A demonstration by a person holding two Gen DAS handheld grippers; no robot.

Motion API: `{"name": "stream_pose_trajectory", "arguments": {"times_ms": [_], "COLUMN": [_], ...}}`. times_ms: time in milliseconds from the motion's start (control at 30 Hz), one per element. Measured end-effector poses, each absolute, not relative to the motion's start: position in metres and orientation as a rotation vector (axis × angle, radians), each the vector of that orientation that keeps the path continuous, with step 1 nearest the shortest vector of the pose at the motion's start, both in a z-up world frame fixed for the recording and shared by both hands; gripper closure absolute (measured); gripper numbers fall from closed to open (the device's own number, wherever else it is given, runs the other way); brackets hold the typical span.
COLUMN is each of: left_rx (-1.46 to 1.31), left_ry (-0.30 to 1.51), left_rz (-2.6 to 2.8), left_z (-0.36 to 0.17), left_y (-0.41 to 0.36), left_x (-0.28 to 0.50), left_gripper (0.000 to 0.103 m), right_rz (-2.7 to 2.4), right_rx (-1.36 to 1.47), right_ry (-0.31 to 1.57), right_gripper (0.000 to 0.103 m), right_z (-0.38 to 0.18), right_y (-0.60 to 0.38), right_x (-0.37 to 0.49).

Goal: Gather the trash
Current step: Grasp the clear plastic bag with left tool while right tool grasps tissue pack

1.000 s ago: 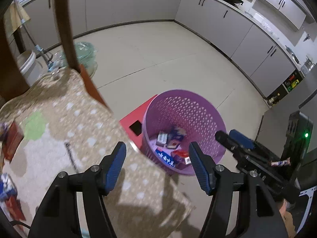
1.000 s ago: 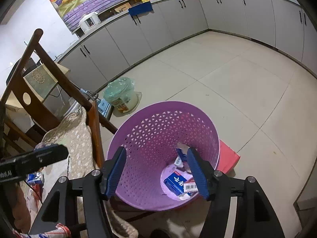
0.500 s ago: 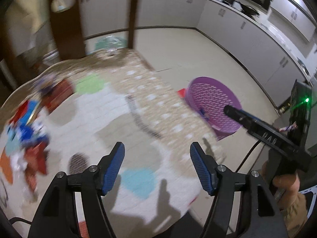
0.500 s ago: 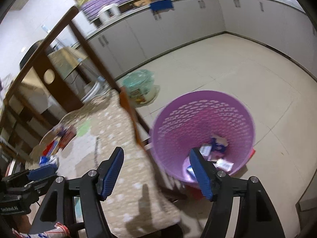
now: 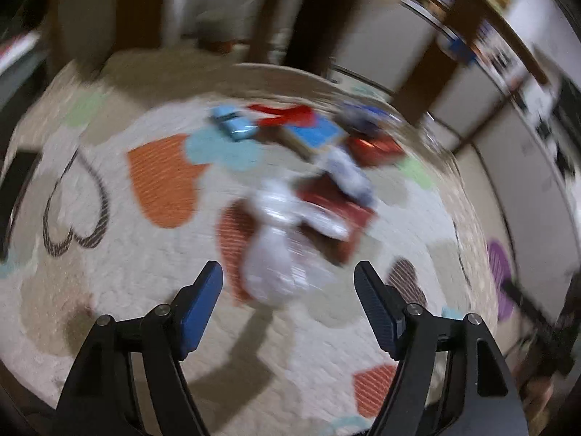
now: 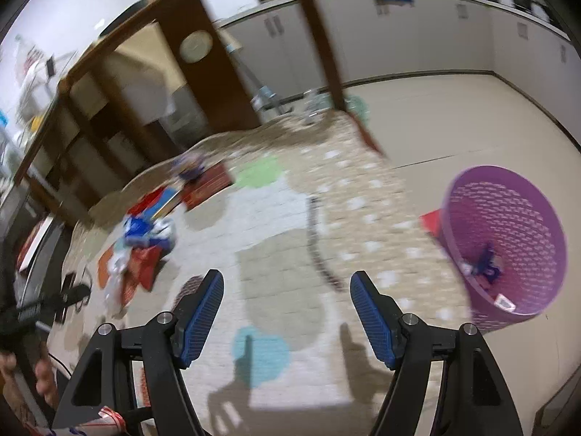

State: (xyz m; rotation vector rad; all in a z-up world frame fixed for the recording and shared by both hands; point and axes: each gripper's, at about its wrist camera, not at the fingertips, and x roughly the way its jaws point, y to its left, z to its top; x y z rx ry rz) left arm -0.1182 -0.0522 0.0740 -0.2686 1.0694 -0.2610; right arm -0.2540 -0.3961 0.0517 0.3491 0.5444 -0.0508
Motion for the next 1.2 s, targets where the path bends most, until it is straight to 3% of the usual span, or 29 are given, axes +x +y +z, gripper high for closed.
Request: {"name": "stream_pose_trajectory", "arguments": {"times_ms": [400, 433, 467, 500, 900, 1200], "left_rx": [-0.437, -0.412, -0.378, -0.355, -0.37, -0.305], "left_ry": [1.179, 1.17, 1.167, 1.193, 1.149, 1.093], "left_rz": [-0.304, -0.315, -0.347, -0.38, -0.368, -0.357], "left_z": [0.021, 0.023, 0.024, 0.021, 0.038, 0.054], "left_y": [-0.045, -0.049, -0.054, -0.059, -0.025, -0.015], "left_x": [-0.058, -0.059, -0.061, -0.062, -0.093, -0.11], "left_gripper": [0.029, 0.036, 0.07, 0.082, 0.083, 0.083], "right_rz": [0.053, 0.066, 0.082, 0.107, 0.304, 0.266], "right_rx": [0.251, 0.247, 0.243, 0.239, 0.177, 0.175], "right_ry": [0.612, 0.616, 0.62, 0.624, 0.668, 0.777], "right_gripper": [0.026, 0.026, 0.025, 0.023, 0.014, 0.013], "right_z": [0.052, 0.054, 0.055, 0.057, 0.073, 0.055], "right_y": [-0.334, -0.33, -0.325, -0.319, -0.244, -0.231], "right_x": [-0.223, -0.219, -0.215, -0.209, -0.111, -0.032]}}
